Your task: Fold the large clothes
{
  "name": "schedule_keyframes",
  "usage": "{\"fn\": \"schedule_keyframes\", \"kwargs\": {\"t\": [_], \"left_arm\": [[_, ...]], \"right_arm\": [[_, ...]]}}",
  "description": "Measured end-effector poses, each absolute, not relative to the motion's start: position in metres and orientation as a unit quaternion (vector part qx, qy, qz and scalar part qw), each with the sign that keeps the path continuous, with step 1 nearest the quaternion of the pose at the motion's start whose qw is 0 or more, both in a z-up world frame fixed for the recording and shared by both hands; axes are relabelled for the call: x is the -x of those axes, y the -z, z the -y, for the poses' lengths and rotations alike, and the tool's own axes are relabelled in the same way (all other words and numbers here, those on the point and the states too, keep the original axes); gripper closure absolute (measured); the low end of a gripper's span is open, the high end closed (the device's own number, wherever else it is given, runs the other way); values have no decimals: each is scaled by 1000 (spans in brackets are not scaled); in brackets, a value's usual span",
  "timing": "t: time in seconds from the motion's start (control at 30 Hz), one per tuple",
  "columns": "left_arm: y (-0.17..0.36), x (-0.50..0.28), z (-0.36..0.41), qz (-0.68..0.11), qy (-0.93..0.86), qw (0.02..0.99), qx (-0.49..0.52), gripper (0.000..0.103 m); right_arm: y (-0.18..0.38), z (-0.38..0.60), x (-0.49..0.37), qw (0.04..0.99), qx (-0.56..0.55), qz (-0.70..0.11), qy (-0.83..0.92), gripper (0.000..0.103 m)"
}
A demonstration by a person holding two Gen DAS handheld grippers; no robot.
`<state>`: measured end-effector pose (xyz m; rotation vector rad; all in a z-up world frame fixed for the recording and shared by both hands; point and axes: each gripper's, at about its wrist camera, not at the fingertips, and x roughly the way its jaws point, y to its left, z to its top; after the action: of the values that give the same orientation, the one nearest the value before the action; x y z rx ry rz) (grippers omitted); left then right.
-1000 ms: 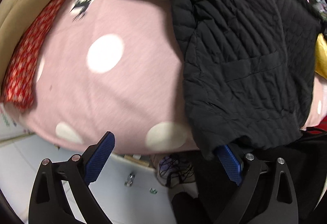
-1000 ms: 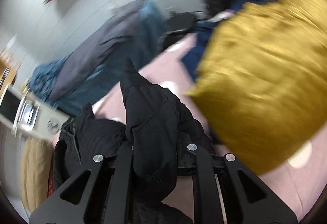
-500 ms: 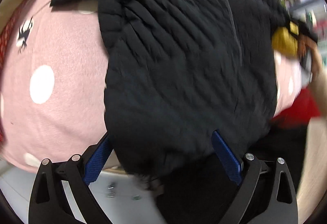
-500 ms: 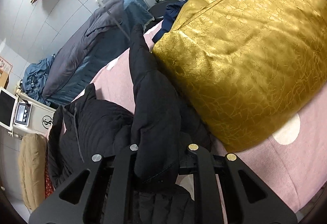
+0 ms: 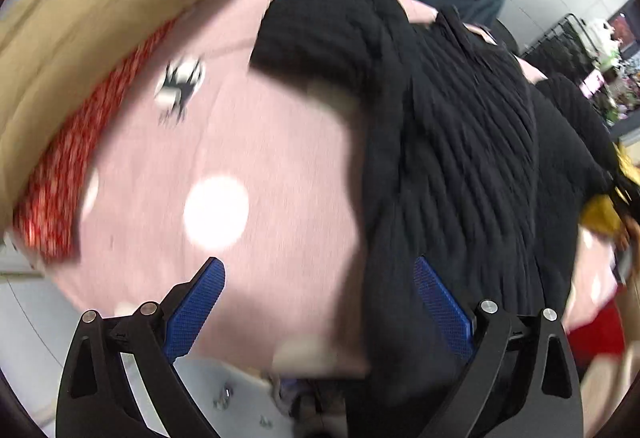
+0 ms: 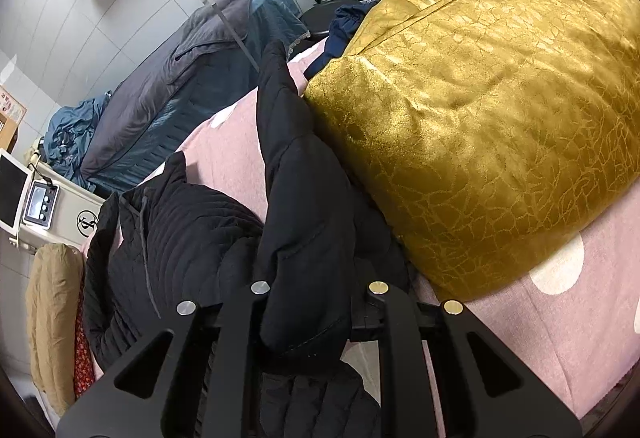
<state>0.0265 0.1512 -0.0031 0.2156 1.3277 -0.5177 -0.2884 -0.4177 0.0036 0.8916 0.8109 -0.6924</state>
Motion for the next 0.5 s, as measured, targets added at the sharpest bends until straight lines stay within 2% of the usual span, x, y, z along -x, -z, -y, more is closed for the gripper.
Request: {"fn": "schedule_keyframes", "kwargs": {"t": [0.2,0.37,0.4,0.43,0.5], "left_arm": [[44,-81,-53,-617,267,732,-105,10],[81,-105,-18,-655,258,708,-56,11],[84,-106,-16,-659,254,706,-53,17],[88,-106,-15,-663,253,703,-48,33],[90,-102,-15,-664,256,702,-36,51]], "right_arm": [[-3,420,290,769,-409,-381,309,88],[-3,419,291,769,-411,-381,308,88],[-2,419,291,768,-412,-380,309,88],[-2,419,291,768,-412,-380,310,88],[-1,418,291,767,-411,-381,312,88]]}}
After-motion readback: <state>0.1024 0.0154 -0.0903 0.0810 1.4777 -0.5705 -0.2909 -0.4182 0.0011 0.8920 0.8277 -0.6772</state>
